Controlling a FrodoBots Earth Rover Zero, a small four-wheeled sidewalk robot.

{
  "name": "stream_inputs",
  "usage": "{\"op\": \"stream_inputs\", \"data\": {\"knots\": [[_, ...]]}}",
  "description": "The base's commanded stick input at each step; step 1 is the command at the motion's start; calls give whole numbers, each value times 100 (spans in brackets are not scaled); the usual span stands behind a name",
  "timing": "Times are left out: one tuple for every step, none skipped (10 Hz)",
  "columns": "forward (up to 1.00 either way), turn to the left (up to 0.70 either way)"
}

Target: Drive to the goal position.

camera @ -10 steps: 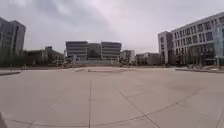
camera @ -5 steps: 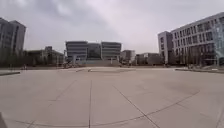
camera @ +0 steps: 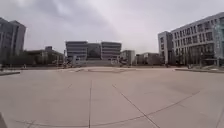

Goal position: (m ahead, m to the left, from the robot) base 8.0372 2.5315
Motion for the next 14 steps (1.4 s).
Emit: {"op": "stream_inputs", "data": {"knots": [[2,0],[3,0],[4,0],[2,0],[2,0],[4,0],[4,0],[4,0],[4,0],[4,0],[4,0],[4,0],[4,0],[4,0]]}}
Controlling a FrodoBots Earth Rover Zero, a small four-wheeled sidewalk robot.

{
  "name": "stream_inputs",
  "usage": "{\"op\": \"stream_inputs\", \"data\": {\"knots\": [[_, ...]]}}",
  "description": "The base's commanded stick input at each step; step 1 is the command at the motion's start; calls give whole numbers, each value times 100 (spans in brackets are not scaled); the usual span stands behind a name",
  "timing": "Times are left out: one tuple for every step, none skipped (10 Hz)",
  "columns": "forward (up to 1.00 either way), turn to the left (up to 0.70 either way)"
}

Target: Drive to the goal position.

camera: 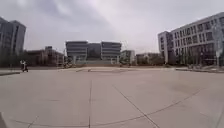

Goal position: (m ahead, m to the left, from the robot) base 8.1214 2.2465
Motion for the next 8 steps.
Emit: {"op": "stream_inputs", "data": {"knots": [[4,0],[3,0],[1,0],[4,0],[4,0],[1,0],[3,0],[4,0]]}}
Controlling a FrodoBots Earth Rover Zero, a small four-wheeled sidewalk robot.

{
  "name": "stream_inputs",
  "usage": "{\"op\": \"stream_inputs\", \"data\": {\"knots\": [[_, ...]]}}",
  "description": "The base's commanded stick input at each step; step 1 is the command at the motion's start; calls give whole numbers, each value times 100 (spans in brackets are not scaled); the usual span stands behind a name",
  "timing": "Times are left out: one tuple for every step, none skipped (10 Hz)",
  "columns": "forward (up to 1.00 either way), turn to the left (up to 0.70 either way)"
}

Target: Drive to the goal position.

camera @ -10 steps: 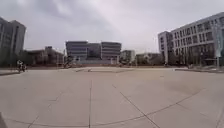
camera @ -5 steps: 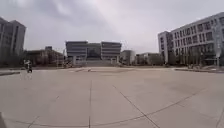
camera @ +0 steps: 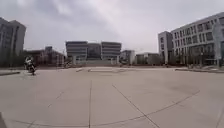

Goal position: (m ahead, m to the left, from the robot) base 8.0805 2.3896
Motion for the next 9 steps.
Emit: {"op": "stream_inputs", "data": {"knots": [[4,0],[4,0],[4,0],[4,0],[4,0],[4,0],[4,0],[4,0],[4,0]]}}
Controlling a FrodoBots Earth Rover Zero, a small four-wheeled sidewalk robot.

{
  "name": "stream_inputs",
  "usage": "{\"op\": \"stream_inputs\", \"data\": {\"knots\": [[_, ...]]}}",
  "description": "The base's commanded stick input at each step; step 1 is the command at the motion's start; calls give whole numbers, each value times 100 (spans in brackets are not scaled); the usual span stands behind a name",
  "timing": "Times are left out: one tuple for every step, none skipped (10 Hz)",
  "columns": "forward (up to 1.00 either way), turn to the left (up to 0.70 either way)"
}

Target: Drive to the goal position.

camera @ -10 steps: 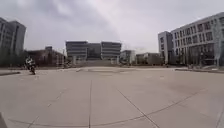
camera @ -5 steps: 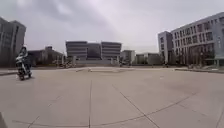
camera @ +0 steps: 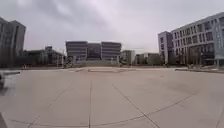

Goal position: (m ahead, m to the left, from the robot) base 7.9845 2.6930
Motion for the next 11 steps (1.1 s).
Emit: {"op": "stream_inputs", "data": {"knots": [[4,0],[4,0],[4,0],[4,0],[4,0],[4,0],[4,0],[4,0],[4,0],[4,0],[4,0]]}}
